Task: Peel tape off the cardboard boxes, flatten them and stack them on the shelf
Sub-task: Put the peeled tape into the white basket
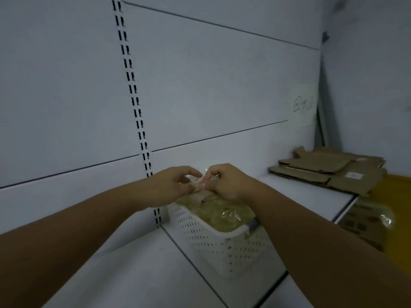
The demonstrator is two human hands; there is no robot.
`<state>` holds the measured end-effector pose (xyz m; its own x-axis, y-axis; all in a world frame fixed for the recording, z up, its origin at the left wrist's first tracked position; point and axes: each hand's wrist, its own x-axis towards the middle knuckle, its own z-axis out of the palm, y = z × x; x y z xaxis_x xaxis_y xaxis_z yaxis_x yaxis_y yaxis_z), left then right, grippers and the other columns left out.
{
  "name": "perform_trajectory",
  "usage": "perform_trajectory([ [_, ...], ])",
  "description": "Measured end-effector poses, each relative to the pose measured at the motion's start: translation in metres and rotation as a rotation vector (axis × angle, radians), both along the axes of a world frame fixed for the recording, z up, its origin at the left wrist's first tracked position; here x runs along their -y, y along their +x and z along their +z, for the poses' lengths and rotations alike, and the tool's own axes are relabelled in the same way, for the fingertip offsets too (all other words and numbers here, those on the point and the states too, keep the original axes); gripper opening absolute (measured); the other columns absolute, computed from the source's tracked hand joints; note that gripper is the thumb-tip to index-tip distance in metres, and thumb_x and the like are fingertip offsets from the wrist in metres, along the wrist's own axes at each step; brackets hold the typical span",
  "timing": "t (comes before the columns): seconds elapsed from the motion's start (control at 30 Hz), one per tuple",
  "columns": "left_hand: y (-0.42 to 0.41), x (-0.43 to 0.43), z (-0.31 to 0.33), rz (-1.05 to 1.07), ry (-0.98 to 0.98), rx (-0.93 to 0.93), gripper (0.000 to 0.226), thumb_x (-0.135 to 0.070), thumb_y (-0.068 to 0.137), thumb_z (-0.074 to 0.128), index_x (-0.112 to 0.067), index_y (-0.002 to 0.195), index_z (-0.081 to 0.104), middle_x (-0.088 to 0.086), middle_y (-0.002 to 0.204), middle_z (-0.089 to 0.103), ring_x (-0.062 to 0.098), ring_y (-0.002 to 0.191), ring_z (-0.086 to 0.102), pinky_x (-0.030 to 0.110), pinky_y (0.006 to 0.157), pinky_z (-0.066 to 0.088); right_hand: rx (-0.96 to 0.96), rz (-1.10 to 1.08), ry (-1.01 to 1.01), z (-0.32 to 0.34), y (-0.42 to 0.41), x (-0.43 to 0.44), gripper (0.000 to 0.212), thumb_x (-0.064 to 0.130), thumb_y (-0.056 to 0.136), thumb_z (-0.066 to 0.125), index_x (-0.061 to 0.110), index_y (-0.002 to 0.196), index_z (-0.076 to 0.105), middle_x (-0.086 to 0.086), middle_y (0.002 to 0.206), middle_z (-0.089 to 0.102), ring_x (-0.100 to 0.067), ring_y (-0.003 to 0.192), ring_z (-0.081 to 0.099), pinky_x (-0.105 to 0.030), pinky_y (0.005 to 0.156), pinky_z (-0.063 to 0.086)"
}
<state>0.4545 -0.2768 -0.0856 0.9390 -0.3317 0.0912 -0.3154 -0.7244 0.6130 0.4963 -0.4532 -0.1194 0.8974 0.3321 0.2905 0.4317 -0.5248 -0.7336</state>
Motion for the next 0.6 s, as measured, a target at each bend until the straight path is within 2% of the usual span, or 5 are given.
perform_trajectory([
  [0.2, -0.007, -0.011, 0.004, -0.119, -0.056, -0.201, 0.034, -0.032, 0.091, 0.054, -0.043, 0.123, 0.053, -0.008, 0.121, 0.064, 0.01, 0.111, 0.059, 0.026, 0.096, 0.045, 0.0, 0.043, -0.124, -0.004, 0.0, -0.004, 0.014, 0.042, 0.09, 0.054, 0.029, 0.094, 0.057, 0.008, 0.094, 0.054, -0.01, 0.083, 0.053, -0.024, 0.064, 0.04],
  [0.33, -0.013, -0.008, 0.008, -0.159, -0.038, -0.27, 0.035, -0.023, 0.09, 0.056, -0.037, 0.122, 0.053, -0.008, 0.123, 0.062, 0.005, 0.111, 0.059, 0.01, 0.084, 0.046, -0.002, 0.041, -0.284, -0.006, -0.001, -0.004, 0.031, 0.046, 0.093, 0.044, 0.026, 0.116, 0.05, -0.005, 0.12, 0.047, -0.025, 0.104, 0.051, -0.042, 0.088, 0.046],
  [0.43, -0.028, -0.02, 0.029, -0.309, -0.074, -0.362, 0.05, -0.022, 0.081, 0.064, -0.031, 0.129, 0.051, -0.008, 0.134, 0.056, 0.004, 0.12, 0.053, 0.014, 0.096, 0.043, -0.031, 0.023, -0.387, -0.008, 0.002, -0.005, 0.037, 0.042, 0.096, 0.04, 0.024, 0.128, 0.043, -0.009, 0.133, 0.04, -0.03, 0.117, 0.045, -0.047, 0.1, 0.039],
  [0.53, -0.033, -0.026, 0.052, -0.213, -0.059, -0.055, 0.038, -0.033, 0.075, 0.071, -0.037, 0.112, 0.065, -0.017, 0.117, 0.066, -0.003, 0.109, 0.059, 0.025, 0.099, 0.044, -0.032, 0.033, -0.514, -0.006, 0.006, -0.01, 0.04, 0.043, 0.097, 0.039, 0.024, 0.132, 0.039, -0.01, 0.137, 0.036, -0.03, 0.12, 0.042, -0.045, 0.101, 0.035],
  [0.6, -0.025, -0.015, 0.051, -0.047, 0.181, 0.173, 0.04, -0.044, 0.077, 0.068, -0.034, 0.115, 0.063, -0.015, 0.12, 0.065, -0.006, 0.106, 0.058, 0.026, 0.1, 0.04, -0.035, 0.053, -0.566, -0.002, 0.005, -0.013, 0.037, 0.043, 0.096, 0.039, 0.024, 0.128, 0.041, -0.01, 0.135, 0.038, -0.029, 0.117, 0.044, -0.045, 0.1, 0.036],
])
